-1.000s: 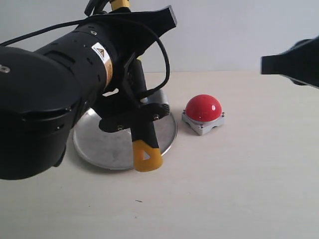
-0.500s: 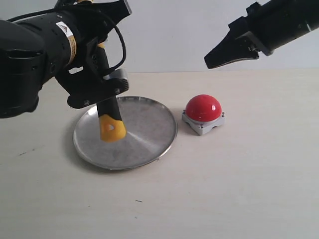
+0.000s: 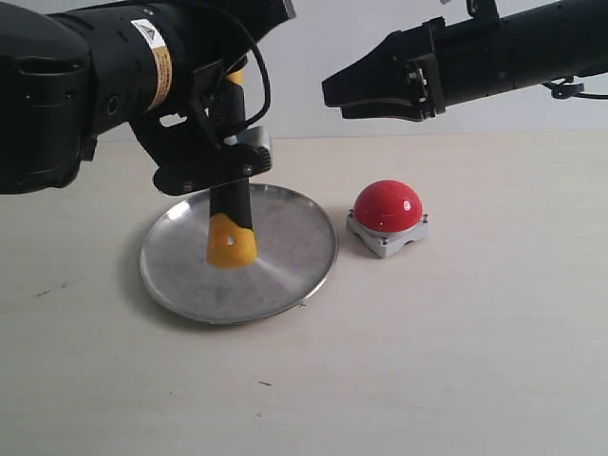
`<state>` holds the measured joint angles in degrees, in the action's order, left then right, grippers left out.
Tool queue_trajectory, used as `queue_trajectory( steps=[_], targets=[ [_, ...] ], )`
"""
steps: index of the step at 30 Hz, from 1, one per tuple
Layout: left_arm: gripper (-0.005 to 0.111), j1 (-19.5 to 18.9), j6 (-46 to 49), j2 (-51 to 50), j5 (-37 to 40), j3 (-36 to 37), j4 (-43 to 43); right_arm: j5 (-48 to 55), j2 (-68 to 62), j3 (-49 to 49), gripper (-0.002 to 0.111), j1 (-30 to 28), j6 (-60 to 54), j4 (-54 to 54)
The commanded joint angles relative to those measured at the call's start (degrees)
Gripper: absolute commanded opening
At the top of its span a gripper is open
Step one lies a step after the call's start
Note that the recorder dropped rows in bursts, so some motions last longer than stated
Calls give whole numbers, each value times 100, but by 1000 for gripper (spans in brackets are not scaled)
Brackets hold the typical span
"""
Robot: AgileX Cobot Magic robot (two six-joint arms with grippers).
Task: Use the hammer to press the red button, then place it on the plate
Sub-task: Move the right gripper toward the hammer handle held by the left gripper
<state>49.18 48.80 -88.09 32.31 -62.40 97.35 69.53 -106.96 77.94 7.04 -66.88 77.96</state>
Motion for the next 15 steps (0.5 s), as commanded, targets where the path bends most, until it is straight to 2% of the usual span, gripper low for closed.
queue_trajectory(
  steps=[1,9,15],
  targets=[
    [0,-11,387,-118,525,-94,260,43,-3,40,59,552,-92,210],
    [0,-409,427,-162,845,-293,260,43,-3,40,59,763,-348,708],
    [0,-409,132,-162,592,-552,260,43,-3,-30,59,1030,-757,959]
  ],
)
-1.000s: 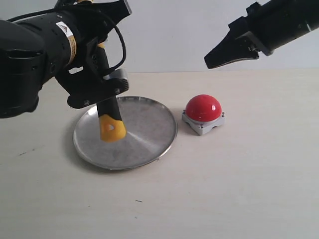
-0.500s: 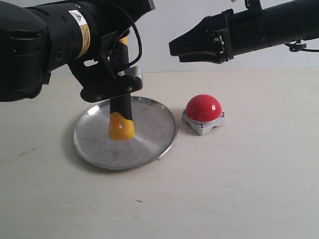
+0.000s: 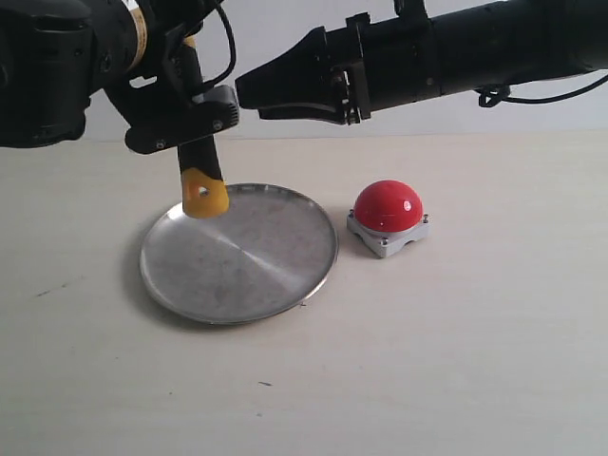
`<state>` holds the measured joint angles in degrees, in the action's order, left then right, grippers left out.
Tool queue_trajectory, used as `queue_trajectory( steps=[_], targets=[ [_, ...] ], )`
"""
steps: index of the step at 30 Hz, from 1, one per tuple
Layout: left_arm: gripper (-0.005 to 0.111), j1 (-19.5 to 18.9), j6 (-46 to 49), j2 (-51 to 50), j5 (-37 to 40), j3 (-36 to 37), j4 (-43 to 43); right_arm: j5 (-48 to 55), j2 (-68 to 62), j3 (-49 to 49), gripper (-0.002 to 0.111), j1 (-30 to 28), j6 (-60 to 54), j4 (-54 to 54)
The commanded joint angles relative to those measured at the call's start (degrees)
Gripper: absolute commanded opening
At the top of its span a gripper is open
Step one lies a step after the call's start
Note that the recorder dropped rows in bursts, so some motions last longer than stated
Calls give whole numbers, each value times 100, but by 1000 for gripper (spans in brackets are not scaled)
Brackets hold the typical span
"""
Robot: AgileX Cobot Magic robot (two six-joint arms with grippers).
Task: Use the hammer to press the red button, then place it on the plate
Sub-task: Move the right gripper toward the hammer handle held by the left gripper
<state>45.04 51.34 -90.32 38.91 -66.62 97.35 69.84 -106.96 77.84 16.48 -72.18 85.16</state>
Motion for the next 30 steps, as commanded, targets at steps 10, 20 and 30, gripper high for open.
queue_trajectory(
  steps=[10,20,30],
  targets=[
    [0,95,-274,-100,-215,-106,260,-321,-3,-20,59,73,-410,494],
    [0,206,-404,-100,-140,-6,260,-455,-3,-20,59,73,-410,428],
    [0,289,-847,-100,104,261,260,-536,-154,-34,59,35,-410,204]
  ],
)
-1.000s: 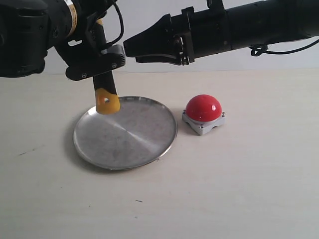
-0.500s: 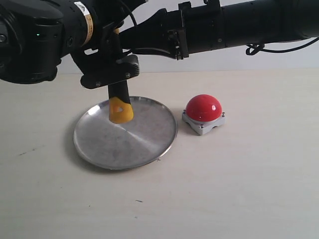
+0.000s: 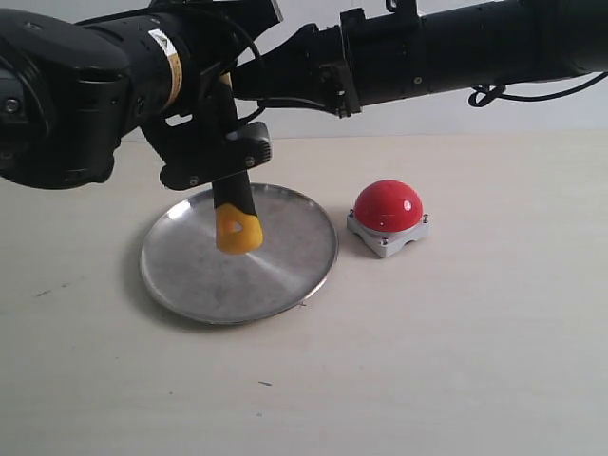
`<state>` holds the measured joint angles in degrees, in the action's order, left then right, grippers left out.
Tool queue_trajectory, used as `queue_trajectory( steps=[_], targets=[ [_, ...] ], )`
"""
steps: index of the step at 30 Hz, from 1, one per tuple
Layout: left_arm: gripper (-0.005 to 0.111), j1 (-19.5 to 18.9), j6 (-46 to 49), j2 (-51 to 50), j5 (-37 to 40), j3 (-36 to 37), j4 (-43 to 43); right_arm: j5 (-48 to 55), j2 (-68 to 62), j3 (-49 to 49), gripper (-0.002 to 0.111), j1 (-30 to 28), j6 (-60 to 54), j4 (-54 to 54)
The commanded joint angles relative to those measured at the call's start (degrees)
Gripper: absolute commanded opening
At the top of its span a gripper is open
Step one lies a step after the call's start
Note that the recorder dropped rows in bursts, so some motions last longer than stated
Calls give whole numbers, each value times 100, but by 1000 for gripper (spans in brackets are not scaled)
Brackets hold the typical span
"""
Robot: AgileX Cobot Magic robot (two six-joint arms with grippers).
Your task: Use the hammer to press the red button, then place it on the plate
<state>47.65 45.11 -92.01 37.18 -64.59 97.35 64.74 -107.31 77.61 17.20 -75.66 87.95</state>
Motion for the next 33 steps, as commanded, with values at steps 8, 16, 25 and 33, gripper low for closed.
queue_trajectory(
  steps=[8,16,25,33],
  targets=[
    [0,28,-224,30,-52,275,260,-26,-245,-85,59,-37,-63,-270],
    [0,28,-251,-318,-156,275,260,-33,-245,-468,59,-37,-75,-214],
    [0,28,-372,-702,126,261,260,-631,-258,-832,59,-37,-122,-6],
    [0,28,-549,-702,20,261,260,-753,-424,-987,59,280,-154,163]
  ],
)
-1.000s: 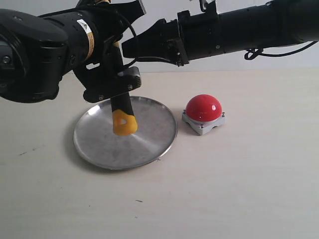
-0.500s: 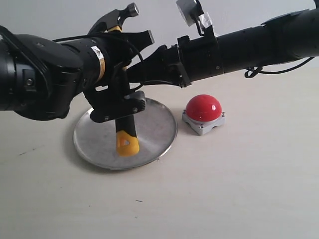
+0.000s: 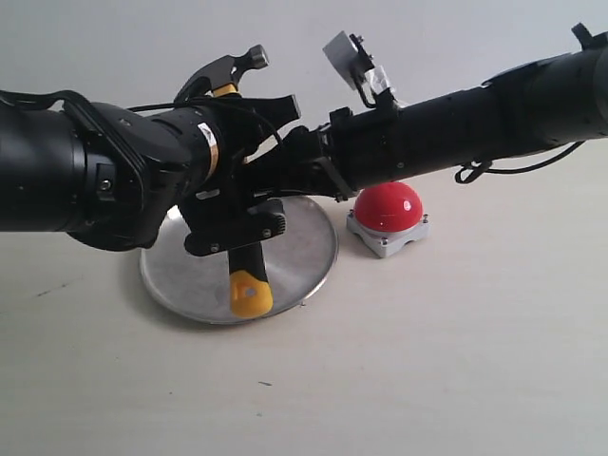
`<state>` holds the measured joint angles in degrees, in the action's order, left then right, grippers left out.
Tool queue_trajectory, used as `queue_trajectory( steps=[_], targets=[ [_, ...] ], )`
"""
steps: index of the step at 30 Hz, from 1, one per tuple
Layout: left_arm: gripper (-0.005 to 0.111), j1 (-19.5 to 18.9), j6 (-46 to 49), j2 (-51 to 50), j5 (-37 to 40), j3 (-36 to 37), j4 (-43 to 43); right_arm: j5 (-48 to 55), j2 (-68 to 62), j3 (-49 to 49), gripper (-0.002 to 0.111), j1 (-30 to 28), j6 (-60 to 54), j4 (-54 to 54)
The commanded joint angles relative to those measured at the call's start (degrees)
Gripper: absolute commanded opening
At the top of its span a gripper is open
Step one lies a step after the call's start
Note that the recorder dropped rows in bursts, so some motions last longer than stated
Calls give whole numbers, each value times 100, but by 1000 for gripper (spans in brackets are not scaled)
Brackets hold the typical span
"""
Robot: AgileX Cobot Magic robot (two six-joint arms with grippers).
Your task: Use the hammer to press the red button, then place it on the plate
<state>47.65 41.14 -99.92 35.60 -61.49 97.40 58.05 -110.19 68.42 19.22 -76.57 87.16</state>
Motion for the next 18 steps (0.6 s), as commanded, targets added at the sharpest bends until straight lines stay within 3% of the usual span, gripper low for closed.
queue_trajectory(
  steps=[1,7,18],
  targets=[
    [0,28,-164,88,178,-50,255,-83,-177,-71,59,79,-63,347],
    [0,28,-260,88,52,-50,255,416,-599,-71,59,79,-398,988],
    [0,38,-260,88,-153,-50,255,366,-599,-71,59,79,-413,1192]
  ],
)
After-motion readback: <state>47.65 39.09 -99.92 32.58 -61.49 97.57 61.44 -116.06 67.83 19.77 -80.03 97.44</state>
